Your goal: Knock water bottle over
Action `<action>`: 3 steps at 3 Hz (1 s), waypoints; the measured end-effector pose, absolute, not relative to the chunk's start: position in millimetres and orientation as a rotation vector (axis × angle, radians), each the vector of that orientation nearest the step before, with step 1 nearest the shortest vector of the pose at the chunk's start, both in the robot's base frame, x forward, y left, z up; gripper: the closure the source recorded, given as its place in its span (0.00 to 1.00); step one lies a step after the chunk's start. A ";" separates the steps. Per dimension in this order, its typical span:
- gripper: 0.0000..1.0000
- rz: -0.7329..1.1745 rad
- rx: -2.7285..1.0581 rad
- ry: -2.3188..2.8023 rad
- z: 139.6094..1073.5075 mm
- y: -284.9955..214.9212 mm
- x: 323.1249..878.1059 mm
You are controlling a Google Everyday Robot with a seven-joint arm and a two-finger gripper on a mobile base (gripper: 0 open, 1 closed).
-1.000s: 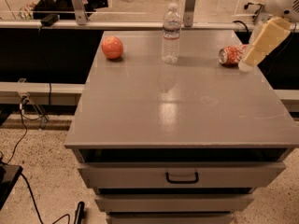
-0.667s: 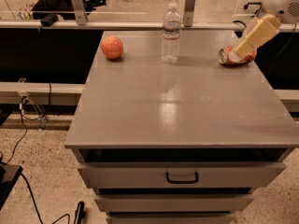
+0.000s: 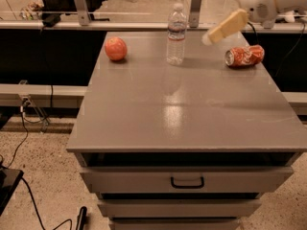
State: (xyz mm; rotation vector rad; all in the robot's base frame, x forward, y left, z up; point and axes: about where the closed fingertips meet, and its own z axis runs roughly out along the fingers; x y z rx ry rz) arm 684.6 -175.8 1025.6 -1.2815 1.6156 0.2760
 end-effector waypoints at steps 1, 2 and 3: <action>0.00 0.367 -1.211 1.605 1014.4 -152.3 717.6; 0.00 0.424 -1.144 1.617 1002.0 -139.0 742.0; 0.00 0.477 -1.075 1.627 985.5 -131.0 759.8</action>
Offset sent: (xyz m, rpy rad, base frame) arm 0.0878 0.0439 -0.0340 0.2406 0.0855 -0.0603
